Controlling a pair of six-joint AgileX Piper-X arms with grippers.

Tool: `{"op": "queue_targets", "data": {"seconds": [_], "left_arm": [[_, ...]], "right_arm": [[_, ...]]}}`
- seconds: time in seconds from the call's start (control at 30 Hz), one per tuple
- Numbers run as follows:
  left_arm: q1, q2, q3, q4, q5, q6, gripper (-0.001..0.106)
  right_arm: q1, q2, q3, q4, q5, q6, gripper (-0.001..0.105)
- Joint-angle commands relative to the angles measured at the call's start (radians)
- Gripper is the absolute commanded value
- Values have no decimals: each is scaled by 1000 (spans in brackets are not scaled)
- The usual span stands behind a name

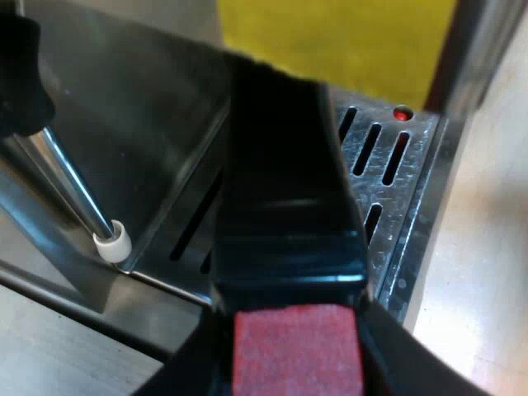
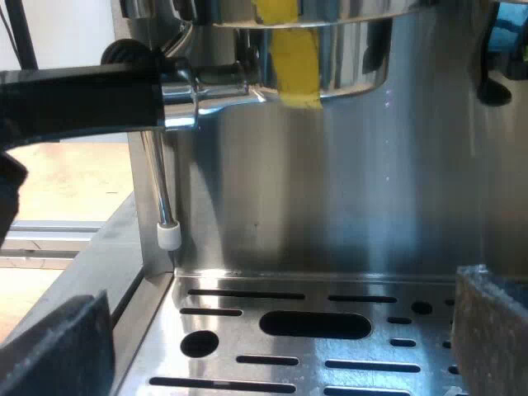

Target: Put the handle in the coffee machine

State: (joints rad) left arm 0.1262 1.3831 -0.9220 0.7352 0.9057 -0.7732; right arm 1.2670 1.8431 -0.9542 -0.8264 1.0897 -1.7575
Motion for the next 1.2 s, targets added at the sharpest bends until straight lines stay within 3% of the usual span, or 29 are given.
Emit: {"op": "queue_targets", "data": {"seconds": [0.03,0.13,0.2,0.27,0.57,0.7,0.87,1.2], "left_arm": [[-3,-12,-39,-51,126,-4,0],[-3,-14,-39,-11,148,9,0],[-3,-14,-39,32,148,48,0],[-3,-14,-39,103,148,130,0],[32,-17,-39,70,148,135,0],[35,-17,-39,43,177,135,0],[35,-17,-39,61,179,84,0],[35,-19,-42,77,261,-13,0]], "right_arm": [[-6,-1,-6,-8,5,-13,84],[-6,-1,-6,-8,5,-13,84],[-6,-1,-6,-8,7,-13,84],[-6,-1,-6,-8,7,-13,84],[-6,-1,-6,-8,7,-13,84],[-6,-1,-6,-8,7,-13,84],[-6,-1,-6,-8,6,-13,84],[-6,-1,-6,-8,-2,-13,84]]}}
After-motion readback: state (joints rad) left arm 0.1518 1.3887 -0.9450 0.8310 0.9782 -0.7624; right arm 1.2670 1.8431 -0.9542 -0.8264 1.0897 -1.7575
